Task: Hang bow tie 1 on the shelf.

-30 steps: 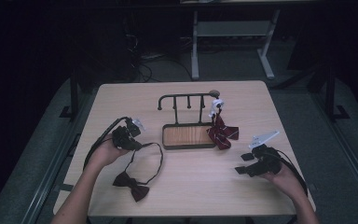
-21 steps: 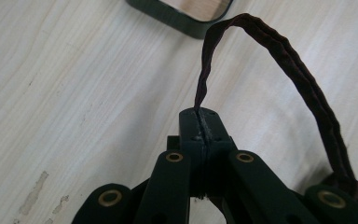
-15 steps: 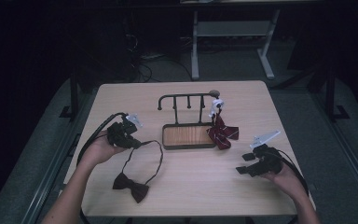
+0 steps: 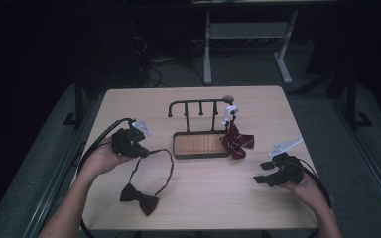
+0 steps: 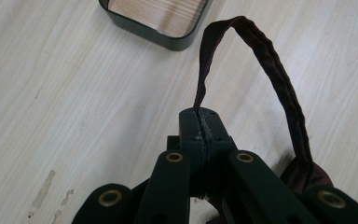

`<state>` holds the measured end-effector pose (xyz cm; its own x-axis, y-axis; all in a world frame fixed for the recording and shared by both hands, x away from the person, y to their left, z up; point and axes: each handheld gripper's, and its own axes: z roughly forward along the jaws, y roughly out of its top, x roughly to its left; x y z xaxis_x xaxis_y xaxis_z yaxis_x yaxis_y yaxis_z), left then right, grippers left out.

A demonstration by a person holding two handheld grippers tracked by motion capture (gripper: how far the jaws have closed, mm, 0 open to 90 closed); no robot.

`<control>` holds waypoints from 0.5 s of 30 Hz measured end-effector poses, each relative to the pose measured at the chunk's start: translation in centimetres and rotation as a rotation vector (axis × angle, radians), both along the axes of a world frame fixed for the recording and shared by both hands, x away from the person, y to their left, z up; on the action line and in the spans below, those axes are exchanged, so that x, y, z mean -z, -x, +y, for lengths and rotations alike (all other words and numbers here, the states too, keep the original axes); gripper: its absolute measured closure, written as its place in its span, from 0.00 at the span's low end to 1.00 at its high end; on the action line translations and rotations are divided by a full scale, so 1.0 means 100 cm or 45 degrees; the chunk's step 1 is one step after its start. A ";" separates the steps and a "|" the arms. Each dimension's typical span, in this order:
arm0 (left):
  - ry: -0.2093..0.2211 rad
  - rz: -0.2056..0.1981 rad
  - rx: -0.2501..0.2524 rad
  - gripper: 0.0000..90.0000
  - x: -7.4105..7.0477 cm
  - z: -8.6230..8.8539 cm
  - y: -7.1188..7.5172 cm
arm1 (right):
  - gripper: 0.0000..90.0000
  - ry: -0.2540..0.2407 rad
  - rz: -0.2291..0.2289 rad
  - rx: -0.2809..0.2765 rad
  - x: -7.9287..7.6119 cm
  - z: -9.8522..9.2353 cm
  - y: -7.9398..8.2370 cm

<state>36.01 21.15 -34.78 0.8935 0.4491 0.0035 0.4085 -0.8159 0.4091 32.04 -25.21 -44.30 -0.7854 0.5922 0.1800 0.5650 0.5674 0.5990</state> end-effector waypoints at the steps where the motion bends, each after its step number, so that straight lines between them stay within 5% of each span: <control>1: 0.000 0.001 0.007 1.00 -0.002 -0.001 0.001 | 0.39 0.000 -0.004 -0.002 0.000 0.000 0.000; 15: -0.001 -0.014 0.059 1.00 -0.022 -0.004 0.008 | 0.39 -0.002 -0.005 0.011 -0.001 -0.002 0.000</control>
<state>35.20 20.72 -32.58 0.9132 0.4072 0.0136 0.3659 -0.8343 0.4123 32.02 -25.45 -44.17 -0.7808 0.5990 0.1778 0.5678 0.5615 0.6020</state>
